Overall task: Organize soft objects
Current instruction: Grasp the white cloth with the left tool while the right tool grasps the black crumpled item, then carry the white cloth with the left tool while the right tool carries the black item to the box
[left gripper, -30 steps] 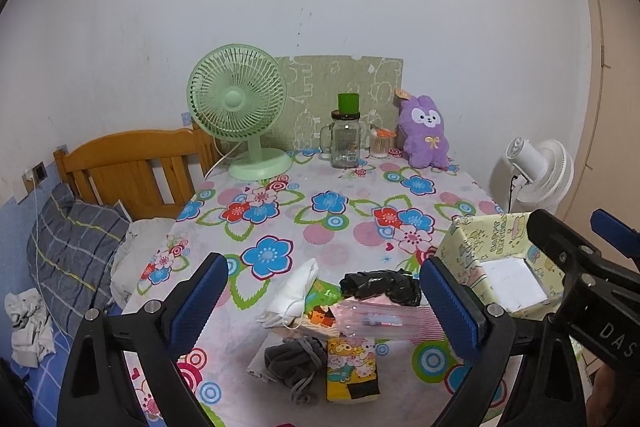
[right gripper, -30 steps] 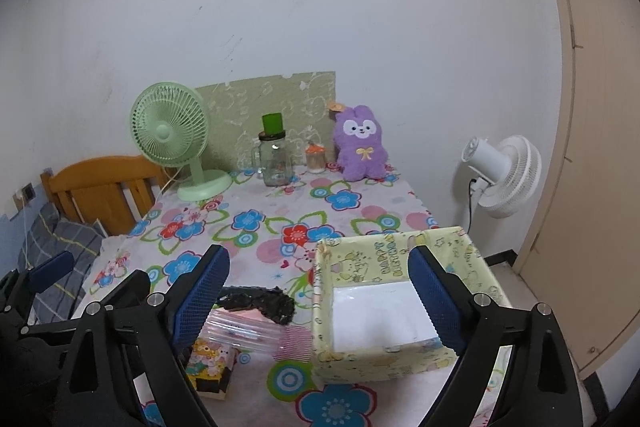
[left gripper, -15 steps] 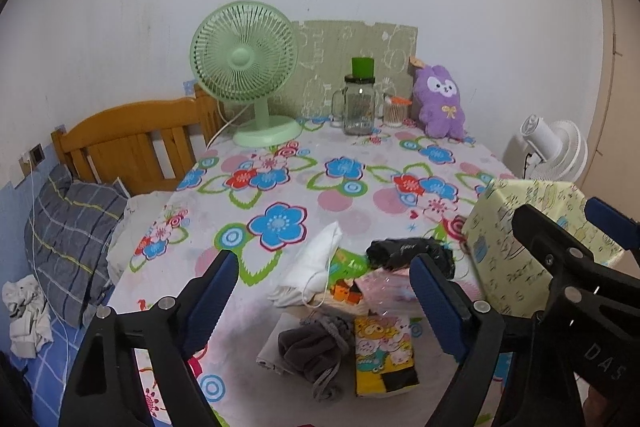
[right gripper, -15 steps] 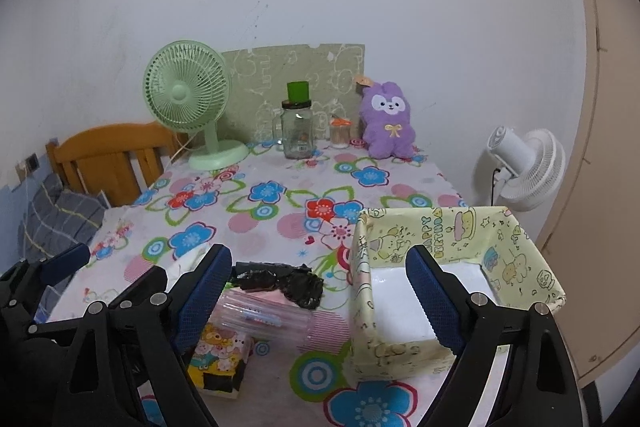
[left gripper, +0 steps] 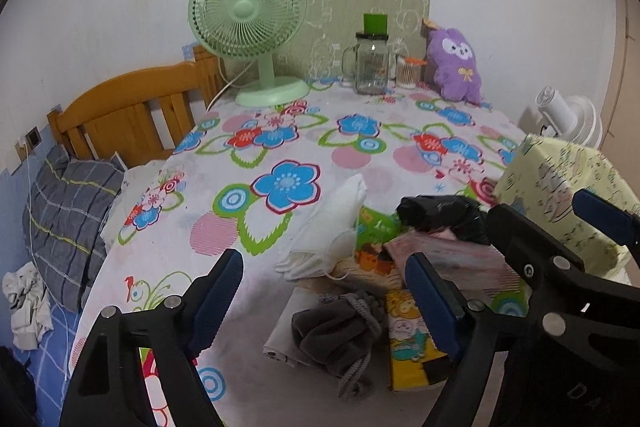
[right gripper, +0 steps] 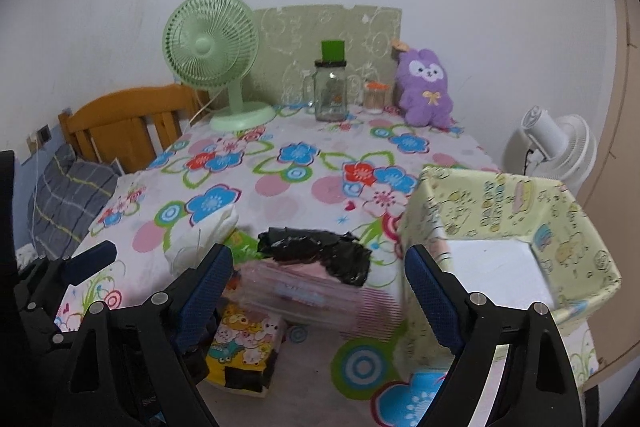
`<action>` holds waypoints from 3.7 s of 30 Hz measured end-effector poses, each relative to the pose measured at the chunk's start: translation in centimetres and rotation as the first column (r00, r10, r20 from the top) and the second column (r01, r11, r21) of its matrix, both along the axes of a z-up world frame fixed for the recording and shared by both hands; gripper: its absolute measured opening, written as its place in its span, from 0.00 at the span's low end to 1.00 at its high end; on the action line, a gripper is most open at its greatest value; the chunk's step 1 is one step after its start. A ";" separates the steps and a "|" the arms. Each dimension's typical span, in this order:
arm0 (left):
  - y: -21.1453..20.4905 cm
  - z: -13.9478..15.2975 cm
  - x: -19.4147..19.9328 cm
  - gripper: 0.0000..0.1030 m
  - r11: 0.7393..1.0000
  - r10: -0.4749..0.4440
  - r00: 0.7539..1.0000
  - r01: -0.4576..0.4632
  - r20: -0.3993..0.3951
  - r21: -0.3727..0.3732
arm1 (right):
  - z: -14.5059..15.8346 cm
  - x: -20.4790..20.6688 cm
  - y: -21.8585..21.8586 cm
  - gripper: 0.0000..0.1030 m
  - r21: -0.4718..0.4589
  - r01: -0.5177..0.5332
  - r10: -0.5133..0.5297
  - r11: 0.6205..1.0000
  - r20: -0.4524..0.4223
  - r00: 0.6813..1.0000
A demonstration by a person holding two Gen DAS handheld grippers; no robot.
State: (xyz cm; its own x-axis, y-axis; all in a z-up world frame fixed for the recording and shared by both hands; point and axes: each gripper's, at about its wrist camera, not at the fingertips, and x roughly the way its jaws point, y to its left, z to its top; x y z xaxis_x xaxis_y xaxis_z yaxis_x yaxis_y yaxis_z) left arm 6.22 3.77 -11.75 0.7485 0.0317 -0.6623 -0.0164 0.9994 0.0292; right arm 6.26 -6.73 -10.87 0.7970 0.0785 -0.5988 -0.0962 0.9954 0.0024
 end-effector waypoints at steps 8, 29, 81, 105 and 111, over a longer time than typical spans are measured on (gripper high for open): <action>0.7 -0.7 1.9 0.80 1.000 0.005 1.000 -0.005 -0.014 -0.006 | -0.9 2.3 1.2 0.87 0.002 -0.014 0.014 1.000 -0.037 0.999; 1.8 -3.6 6.9 0.46 0.996 -0.001 0.991 -0.012 -0.136 -0.093 | -4.2 8.4 1.6 0.87 0.031 0.028 -0.023 0.999 -0.160 0.987; -1.7 3.0 4.5 0.18 0.998 -0.052 0.999 0.052 0.003 -0.034 | 1.7 6.2 0.1 0.42 0.043 0.033 -0.028 0.999 -0.103 0.994; -7.0 7.8 0.6 0.18 0.995 -0.088 0.991 0.092 0.104 -0.032 | 7.0 1.2 -4.9 0.42 0.056 0.038 -0.039 0.998 0.014 0.999; -8.7 8.3 -0.1 0.18 0.994 -0.104 0.987 0.108 0.120 -0.030 | 7.7 0.2 -7.0 0.42 0.067 0.053 -0.055 0.996 0.035 0.998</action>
State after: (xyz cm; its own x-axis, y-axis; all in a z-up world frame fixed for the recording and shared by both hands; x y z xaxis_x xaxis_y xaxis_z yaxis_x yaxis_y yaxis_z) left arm 6.11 -4.96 -3.42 0.8195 -0.0748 -0.5681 0.0887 0.9961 -0.0031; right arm 6.43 -13.70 -3.18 0.8224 0.0733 -0.5641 -0.0436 0.9969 0.0658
